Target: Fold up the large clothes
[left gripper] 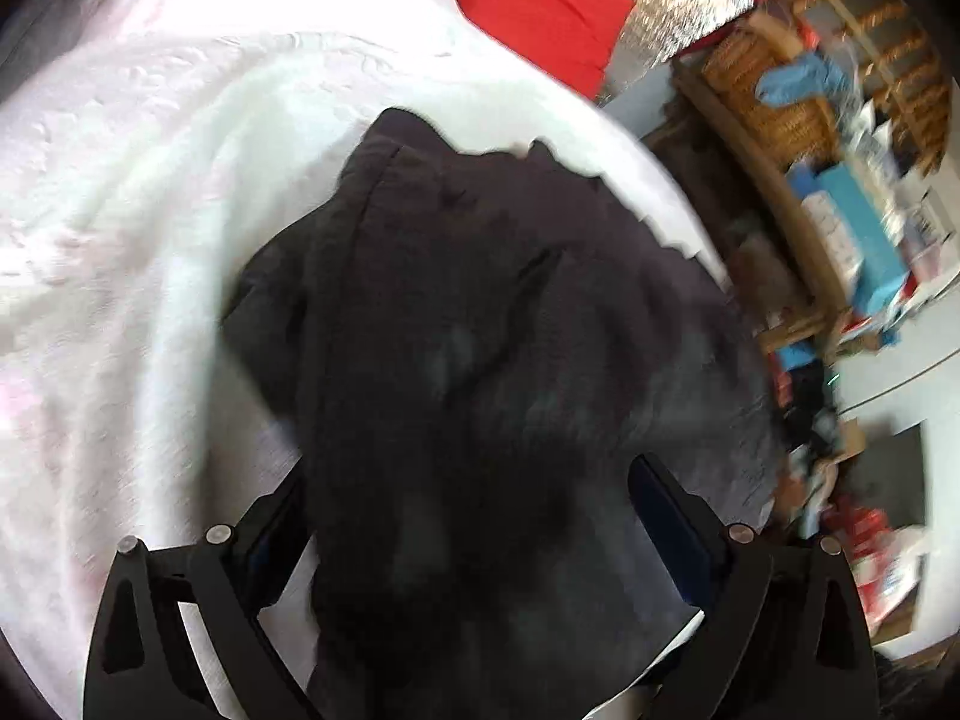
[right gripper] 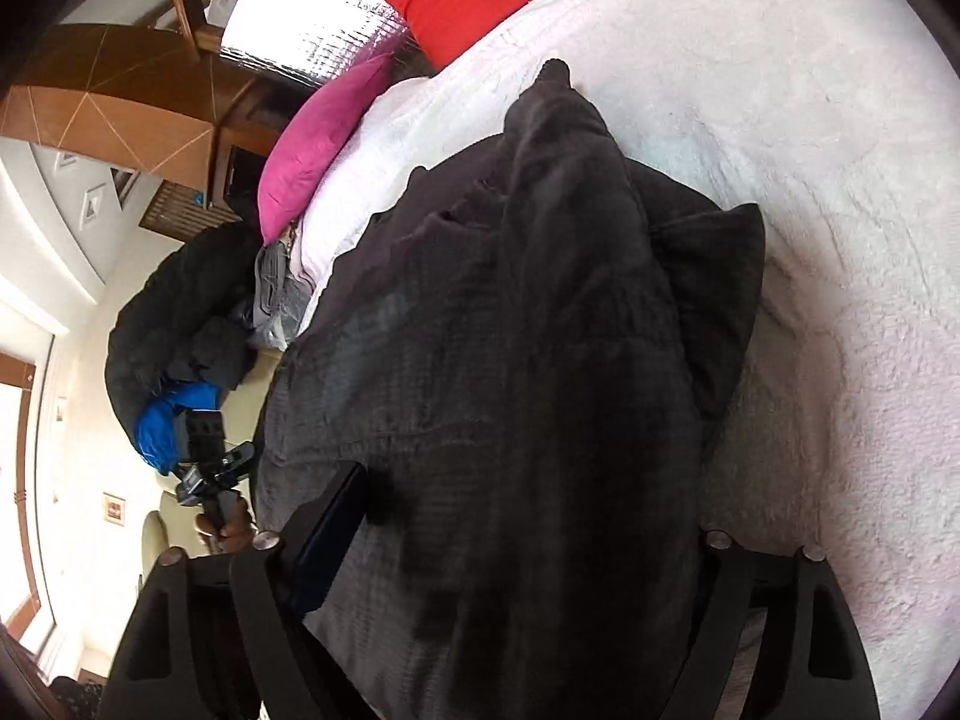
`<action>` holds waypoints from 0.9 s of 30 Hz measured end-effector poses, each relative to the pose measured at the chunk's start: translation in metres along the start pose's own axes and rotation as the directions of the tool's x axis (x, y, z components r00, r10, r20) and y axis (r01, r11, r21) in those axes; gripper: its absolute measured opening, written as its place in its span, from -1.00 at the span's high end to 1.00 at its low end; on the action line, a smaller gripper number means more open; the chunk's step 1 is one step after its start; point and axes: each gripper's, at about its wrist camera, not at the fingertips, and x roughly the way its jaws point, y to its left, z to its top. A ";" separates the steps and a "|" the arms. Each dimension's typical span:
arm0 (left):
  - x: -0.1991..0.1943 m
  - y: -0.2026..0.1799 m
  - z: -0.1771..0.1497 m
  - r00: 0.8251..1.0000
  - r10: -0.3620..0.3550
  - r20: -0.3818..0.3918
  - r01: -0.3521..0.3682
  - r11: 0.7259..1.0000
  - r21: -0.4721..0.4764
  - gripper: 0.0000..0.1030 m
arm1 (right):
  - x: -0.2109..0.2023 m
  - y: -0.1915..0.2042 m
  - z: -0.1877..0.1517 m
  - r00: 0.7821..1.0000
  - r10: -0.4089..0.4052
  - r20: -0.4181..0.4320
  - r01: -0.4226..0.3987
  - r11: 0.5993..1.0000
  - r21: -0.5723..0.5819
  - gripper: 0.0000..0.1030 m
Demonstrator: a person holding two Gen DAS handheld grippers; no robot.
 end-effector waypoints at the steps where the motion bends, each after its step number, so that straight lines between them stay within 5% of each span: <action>1: -0.001 -0.001 -0.006 0.998 0.059 -0.011 -0.059 0.998 0.009 -0.91 | -0.001 -0.003 -0.002 1.000 0.005 0.000 -0.005 1.000 0.001 -0.61; 4: -0.007 0.001 -0.019 0.995 0.096 -0.012 -0.096 0.995 0.002 -0.91 | 0.000 -0.005 -0.002 1.000 0.010 0.003 -0.010 1.000 -0.001 -0.61; 10: 0.019 -0.004 -0.025 0.995 -0.055 -0.084 0.053 0.998 -0.022 -0.91 | -0.004 -0.007 -0.005 1.000 0.001 0.010 -0.001 1.000 0.001 -0.62; 13: 0.022 -0.014 -0.019 0.992 -0.109 -0.055 0.110 0.994 0.004 -0.91 | -0.004 -0.004 -0.006 1.000 -0.023 0.020 0.023 1.000 0.010 -0.58; 19: 0.036 -0.009 0.000 0.977 -0.213 -0.011 0.211 0.974 -0.079 -0.81 | -0.005 0.014 -0.011 0.993 -0.105 0.045 0.107 0.993 -0.041 -0.20; 23: 0.047 -0.011 0.009 0.973 -0.232 0.019 0.232 0.965 -0.120 -0.39 | -0.002 0.014 -0.012 0.991 -0.120 0.063 0.122 0.992 -0.039 -0.12; 27: 0.037 -0.034 0.021 0.974 -0.216 0.070 0.220 0.973 -0.061 0.07 | -0.012 0.028 -0.009 0.985 -0.125 0.116 0.132 0.990 -0.056 0.24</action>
